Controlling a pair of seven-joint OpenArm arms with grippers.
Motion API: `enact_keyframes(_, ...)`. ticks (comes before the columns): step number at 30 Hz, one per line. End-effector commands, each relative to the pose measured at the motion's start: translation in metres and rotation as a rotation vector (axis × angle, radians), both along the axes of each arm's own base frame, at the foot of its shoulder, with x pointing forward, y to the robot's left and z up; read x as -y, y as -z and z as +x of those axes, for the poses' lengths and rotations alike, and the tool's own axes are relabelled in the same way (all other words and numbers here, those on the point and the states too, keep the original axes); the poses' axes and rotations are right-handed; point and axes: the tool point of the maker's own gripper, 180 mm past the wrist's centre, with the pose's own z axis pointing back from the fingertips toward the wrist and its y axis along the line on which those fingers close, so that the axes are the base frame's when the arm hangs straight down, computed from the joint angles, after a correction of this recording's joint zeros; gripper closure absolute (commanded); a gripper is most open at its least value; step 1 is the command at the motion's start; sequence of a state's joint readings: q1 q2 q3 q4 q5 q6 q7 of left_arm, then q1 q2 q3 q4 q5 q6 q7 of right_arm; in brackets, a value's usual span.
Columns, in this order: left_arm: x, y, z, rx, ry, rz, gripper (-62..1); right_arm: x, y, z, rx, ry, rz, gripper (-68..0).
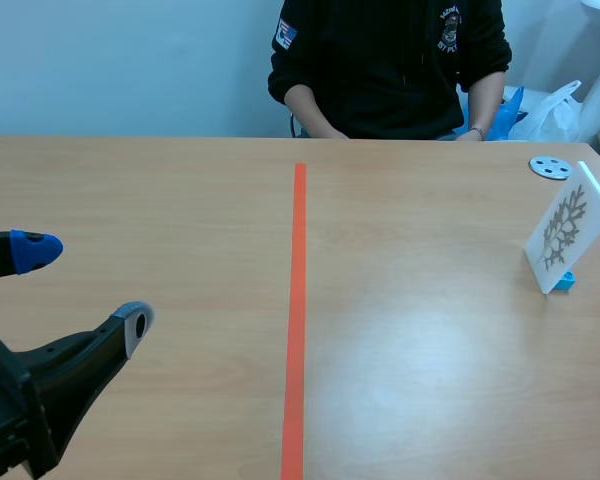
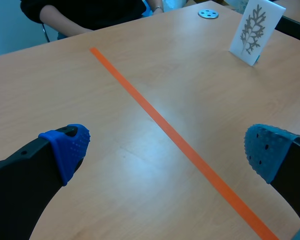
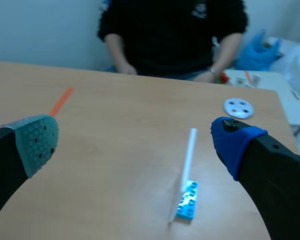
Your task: Sort the leaf by its shape. The table is split by an orange tape line. A compound leaf with several leaflets goes to the left side, a simple leaf with one blade goes to the right side. Return to the home posture when a red brick is placed on the table.
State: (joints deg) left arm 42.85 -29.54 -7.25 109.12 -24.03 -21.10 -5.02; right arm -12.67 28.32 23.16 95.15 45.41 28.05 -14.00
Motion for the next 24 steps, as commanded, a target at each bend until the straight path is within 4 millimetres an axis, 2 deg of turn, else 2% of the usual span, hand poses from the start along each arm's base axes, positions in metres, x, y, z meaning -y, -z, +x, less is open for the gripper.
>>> enact_keyframes(1,0.006,-0.012,0.001,0.035,0.008,-0.03,-62.3,-0.016,0.001,-0.008,-0.007,-0.062,-0.011,-66.2)
enact_keyframes(4,0.006,-0.012,0.001,0.035,0.008,-0.03,-62.3,-0.044,0.007,-0.031,-0.043,-0.158,-0.024,-67.9)
enact_keyframes(7,0.006,-0.012,0.001,0.035,0.009,-0.029,-62.3,-0.064,0.014,-0.05,-0.074,-0.212,-0.025,-67.9)
enact_keyframes(11,0.006,-0.011,0.001,0.033,0.012,-0.025,-62.3,-0.077,0.026,-0.069,-0.12,-0.226,0.007,-67.9)
enact_keyframes(15,0.005,-0.009,0.001,0.024,0.012,-0.019,-62.3,-0.088,0.043,-0.081,-0.171,-0.231,0.057,-67.9)
enact_keyframes(24,0.005,-0.002,0.0,-0.009,0.013,0.005,-62.3,-0.133,0.066,-0.091,-0.215,-0.326,0.089,-67.9)
